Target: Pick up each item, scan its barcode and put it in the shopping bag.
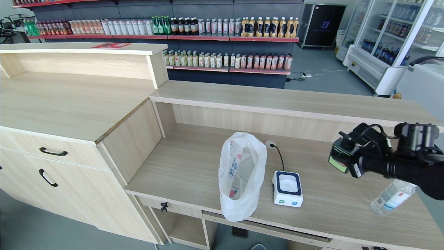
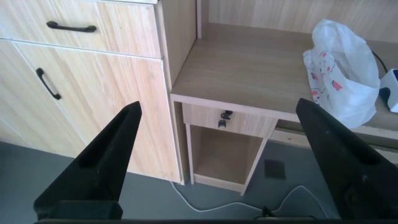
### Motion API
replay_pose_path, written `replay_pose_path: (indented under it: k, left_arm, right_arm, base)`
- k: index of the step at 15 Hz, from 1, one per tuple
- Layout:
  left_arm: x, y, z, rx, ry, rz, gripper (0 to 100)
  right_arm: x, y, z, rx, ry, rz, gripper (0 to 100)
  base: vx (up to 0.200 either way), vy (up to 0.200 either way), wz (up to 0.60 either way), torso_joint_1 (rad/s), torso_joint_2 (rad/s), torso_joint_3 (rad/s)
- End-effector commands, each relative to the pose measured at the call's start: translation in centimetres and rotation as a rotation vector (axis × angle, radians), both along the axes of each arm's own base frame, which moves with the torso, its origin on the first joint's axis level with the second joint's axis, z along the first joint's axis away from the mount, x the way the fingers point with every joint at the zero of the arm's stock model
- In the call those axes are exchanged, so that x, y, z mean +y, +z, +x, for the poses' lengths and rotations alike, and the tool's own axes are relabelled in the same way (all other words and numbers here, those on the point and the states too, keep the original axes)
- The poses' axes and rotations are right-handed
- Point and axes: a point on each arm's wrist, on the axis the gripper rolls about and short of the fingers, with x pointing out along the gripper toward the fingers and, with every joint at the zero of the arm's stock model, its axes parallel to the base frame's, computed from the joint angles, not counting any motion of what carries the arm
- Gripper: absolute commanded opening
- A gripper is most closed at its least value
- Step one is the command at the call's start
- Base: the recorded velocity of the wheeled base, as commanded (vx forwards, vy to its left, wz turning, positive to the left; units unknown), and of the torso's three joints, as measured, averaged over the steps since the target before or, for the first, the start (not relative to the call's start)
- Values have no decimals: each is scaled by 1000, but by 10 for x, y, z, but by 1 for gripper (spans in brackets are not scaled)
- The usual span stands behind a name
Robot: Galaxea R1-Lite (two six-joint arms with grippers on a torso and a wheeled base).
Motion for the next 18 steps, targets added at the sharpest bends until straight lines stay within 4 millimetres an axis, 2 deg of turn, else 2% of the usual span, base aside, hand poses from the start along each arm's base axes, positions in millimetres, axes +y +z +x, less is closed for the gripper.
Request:
replay_pose_path:
  k: [1, 4, 6, 7, 12, 18]
  left_arm:
    - [0, 0, 0, -1, 0, 0, 100]
    - [0, 0, 0, -1, 0, 0, 100]
    - [0, 0, 0, -1, 0, 0, 100]
    - [0, 0, 0, -1, 0, 0, 100]
    - [0, 0, 0, -1, 0, 0, 100]
    - [0, 0, 0, -1, 0, 0, 100]
  right_arm:
    - [-13, 36, -36, -127, -62, -53, 0]
    - [-3, 47, -30, -233, -75, -65, 0]
    - [13, 40, -8, -231, -112, -18, 0]
    - [20, 31, 4, -188, -110, 46, 0]
    - [39, -47, 58, 0, -91, 139, 0]
    - [74, -102, 109, 37, -22, 177, 0]
  base:
    - [0, 0, 600, -2, -2, 7]
    - [0, 0, 600, 2, 2, 4]
    - [0, 0, 600, 2, 5, 2]
    - [0, 0, 600, 2, -2, 7]
    - [0, 0, 0, 0, 0, 0]
    - [0, 0, 0, 0, 0, 0]
